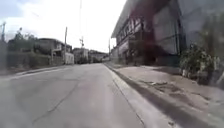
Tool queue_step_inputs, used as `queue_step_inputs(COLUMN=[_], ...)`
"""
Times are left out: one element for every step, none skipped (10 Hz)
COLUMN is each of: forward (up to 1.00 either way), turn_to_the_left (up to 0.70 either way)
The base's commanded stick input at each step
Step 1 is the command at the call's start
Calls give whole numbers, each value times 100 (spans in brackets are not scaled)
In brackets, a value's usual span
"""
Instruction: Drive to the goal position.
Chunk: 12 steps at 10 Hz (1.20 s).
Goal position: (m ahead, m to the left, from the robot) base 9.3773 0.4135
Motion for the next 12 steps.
queue_step_inputs(forward=[100, 100, 100, 100, 100, 100, 100, 100, 100, 100, 100, 100], turn_to_the_left=[0, 0, 0, 0, 0, 0, 0, 0, 0, 0, 0, 0])
